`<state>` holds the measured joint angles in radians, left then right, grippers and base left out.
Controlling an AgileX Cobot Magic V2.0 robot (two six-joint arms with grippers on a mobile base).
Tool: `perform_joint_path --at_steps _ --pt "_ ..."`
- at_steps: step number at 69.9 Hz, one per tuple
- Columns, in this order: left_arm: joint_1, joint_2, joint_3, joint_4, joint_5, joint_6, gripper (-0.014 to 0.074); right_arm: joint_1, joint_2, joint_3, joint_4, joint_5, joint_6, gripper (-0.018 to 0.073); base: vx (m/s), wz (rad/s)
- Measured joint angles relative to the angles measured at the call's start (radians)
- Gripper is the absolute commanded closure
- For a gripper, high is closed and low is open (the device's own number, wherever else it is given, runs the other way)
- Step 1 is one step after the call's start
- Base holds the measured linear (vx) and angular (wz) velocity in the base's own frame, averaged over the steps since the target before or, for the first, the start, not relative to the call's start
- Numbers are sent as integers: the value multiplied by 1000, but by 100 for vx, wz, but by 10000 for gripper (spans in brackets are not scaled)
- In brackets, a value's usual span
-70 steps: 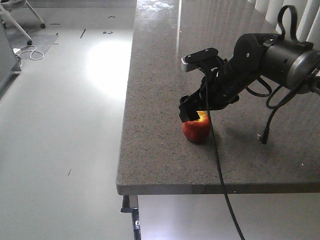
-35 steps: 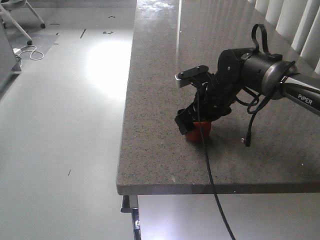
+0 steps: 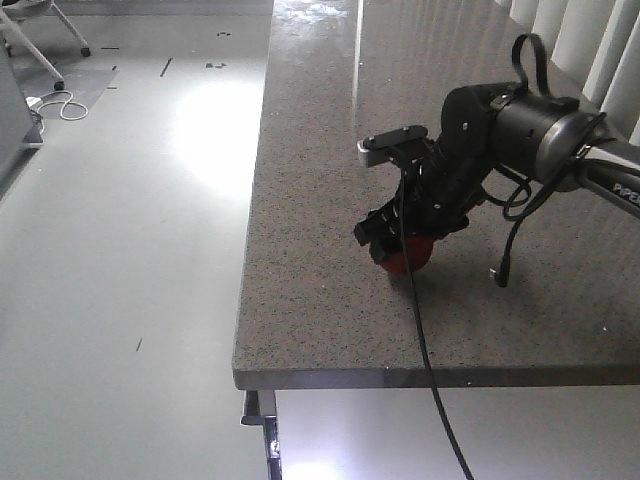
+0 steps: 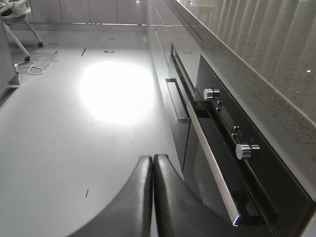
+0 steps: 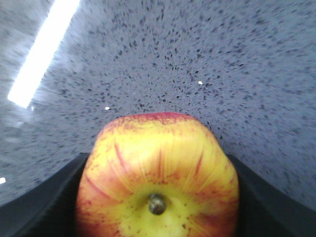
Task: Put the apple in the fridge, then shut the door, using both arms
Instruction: 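Close the right gripper on the apple and lift it, then hold the apple in the right gripper while the base turns away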
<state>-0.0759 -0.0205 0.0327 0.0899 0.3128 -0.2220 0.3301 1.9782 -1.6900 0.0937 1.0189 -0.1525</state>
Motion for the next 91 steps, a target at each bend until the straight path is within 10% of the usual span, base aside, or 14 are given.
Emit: perform_joint_path --at_steps 91 --pt "0 0 0 0 0 0 603 0 -1439 1078 92 -28 12 179 0 0"
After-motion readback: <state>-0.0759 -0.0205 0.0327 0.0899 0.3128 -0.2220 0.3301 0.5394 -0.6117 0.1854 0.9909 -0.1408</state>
